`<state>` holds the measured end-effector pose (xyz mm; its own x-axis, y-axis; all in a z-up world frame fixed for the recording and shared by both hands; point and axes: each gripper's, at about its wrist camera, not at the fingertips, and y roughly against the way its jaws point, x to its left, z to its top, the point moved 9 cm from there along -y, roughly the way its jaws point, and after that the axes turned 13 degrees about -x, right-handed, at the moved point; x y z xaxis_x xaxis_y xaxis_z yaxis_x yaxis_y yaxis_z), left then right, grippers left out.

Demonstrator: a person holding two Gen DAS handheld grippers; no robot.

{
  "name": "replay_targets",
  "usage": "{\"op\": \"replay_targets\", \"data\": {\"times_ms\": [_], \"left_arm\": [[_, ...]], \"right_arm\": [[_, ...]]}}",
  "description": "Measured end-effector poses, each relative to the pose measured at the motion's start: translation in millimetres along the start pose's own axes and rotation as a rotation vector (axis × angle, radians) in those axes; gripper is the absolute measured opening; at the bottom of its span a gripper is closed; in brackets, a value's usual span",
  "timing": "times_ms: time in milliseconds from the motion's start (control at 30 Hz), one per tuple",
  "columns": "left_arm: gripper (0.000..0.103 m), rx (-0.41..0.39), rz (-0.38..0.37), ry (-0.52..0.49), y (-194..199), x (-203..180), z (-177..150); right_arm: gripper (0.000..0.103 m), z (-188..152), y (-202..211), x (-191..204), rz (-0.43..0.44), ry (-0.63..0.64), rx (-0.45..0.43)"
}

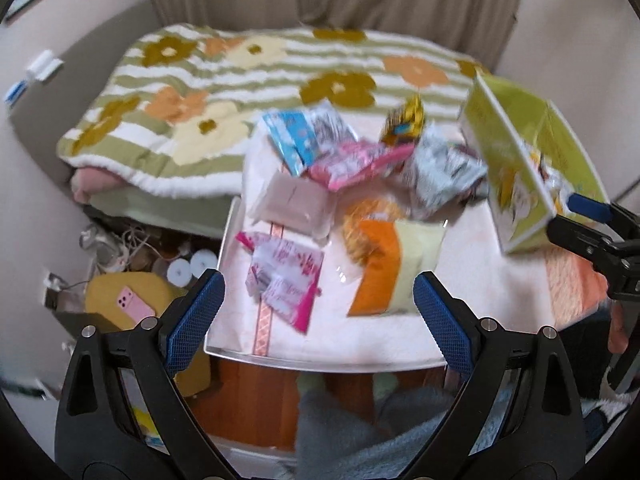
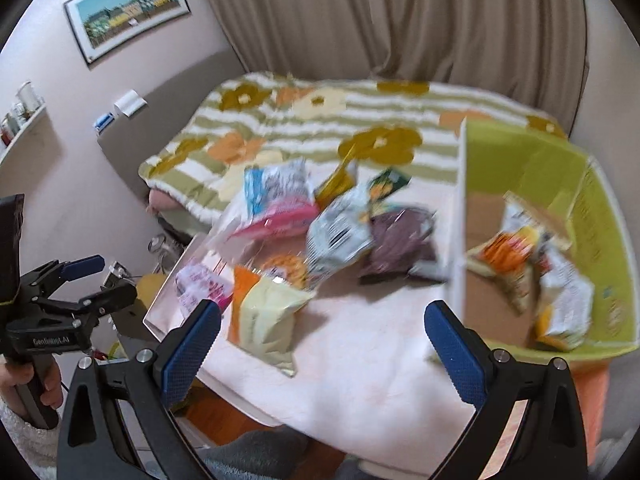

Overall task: Organize snacks
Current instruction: 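Grasp the pink-and-white bag with left tool while right tool grasps the orange-cream bag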

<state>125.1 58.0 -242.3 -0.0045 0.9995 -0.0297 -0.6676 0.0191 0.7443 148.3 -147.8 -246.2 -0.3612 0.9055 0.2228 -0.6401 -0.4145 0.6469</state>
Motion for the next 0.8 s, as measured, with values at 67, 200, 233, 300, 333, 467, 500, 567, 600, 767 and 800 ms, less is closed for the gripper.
{"op": "replay_targets", "data": {"times_ms": [67, 200, 233, 300, 333, 467, 500, 567, 600, 767, 800], "left_arm": [[0.095, 0.036, -0.032, -0.037, -14, 8, -8], [0.095, 0.107, -0.079, -0.106, -43, 22, -23], [0.095, 0.118, -0.092, -0.116, -48, 24, -26], [0.095, 0.138, -0.110, -0.151, -64, 29, -32], [0.095, 0.151, -0.119, -0.167, -71, 30, -34], [0.095, 0.204, -0.148, -0.254, -100, 30, -46], [0.095, 0.214, -0.150, -0.274, -105, 30, -49], [0.095, 0.231, -0.160, -0.316, -114, 29, -54], [0.095, 0.239, -0.167, -0.334, -119, 27, -56], [0.095, 0.276, -0.170, -0.394, -144, 23, -70], [0.095, 0.280, -0.170, -0.397, -146, 23, -72]], "right_arm": [[0.102, -10, -18, 10, -0.005, -0.030, 0.037], [0.102, -27, -48, 25, -0.032, -0.082, 0.100], [0.102, -30, -52, 28, -0.041, -0.095, 0.110], [0.102, -36, -64, 32, -0.069, -0.124, 0.129], [0.102, -38, -67, 32, -0.080, -0.133, 0.134], [0.102, -52, -83, 35, -0.140, -0.182, 0.164], [0.102, -55, -85, 36, -0.155, -0.187, 0.174], [0.102, -60, -90, 37, -0.177, -0.188, 0.182], [0.102, -62, -92, 38, -0.189, -0.187, 0.184], [0.102, -69, -103, 34, -0.220, -0.204, 0.190], [0.102, -70, -105, 34, -0.219, -0.208, 0.190]]}}
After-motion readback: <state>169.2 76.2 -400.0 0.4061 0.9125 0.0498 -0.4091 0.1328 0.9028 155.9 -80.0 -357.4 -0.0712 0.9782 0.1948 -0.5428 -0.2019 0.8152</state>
